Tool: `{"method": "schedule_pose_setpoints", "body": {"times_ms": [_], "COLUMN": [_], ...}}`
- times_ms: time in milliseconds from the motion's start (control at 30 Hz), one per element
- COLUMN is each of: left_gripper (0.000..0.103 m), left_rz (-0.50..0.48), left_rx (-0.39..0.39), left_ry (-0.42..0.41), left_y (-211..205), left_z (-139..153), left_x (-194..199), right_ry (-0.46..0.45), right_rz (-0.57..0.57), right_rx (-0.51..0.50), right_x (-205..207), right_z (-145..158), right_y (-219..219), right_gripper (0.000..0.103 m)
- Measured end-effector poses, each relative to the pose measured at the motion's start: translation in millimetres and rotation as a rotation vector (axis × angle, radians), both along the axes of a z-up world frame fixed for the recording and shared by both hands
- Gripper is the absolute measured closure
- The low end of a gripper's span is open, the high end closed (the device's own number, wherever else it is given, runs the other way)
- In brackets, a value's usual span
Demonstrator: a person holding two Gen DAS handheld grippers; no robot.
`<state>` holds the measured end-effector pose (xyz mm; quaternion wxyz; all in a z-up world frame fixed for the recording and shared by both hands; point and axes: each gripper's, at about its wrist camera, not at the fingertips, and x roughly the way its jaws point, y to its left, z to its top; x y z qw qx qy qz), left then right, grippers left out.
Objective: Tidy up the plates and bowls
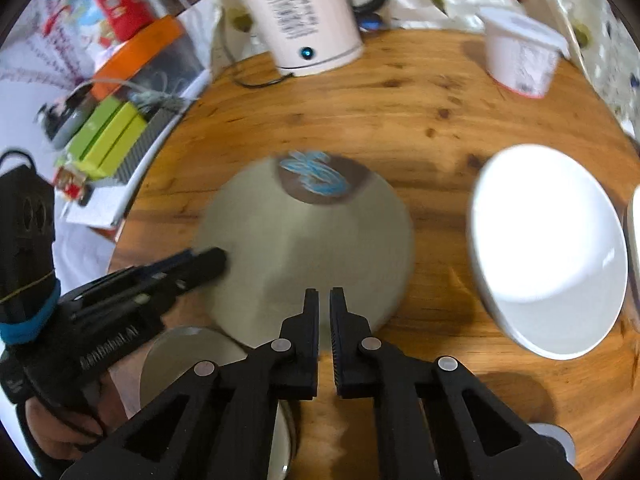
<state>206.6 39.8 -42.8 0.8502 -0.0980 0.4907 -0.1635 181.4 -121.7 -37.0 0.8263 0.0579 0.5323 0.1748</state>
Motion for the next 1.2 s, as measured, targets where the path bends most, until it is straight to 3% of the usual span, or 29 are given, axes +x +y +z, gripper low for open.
{"method": "schedule_pose_setpoints", "body": {"times_ms": [200,333,433,533,633,1033,1067,1133,1200], "left_gripper": [0.081,0.086,0.101,0.102,0.102,0.100,0.099,0.085,0.082], "left_rz": [0.024,0.046,0.075,0.089,0.095,0.101,0.103,0.100,0.100], "left_rx": [-0.007,0.014,0.009,0.026,0.002,-0.089,-0.099,-0.121,-0.129], "left_ry": [0.035,0.044,0.041,0.047,0.074,0.064,0.062,0.057,0.057], "left_y": [3,7,18,27,34,30,31,32,31], "left_z": [-9,-14,-13,-13,-21,-15,-14,-13,-13], "left_x": [4,9,12,13,13,22,24,26,29], "right_ry": [0.002,-0.008,-0.001,0.015,0.017,0.061,0.070,0.077,0.085], "right_rz": [-0.009,-0.051,-0.066,-0.084,-0.104,-0.171,-0.174,-0.177,-0.174], "right_rx": [0.010,0.009,0.009,0.008,0.005,0.000,0.004,0.004,0.007], "right_x": [-3,-3,-3,-1,-1,6,8,10,12], "right_z": [-2,2,1,-2,-3,-12,-13,-15,-18], "right_y": [0,-11,-17,-21,-24,-35,-35,-34,-32], "right_gripper": [0.096,0.076,0.076,0.067,0.059,0.058,0.058,0.058,0.058]}}
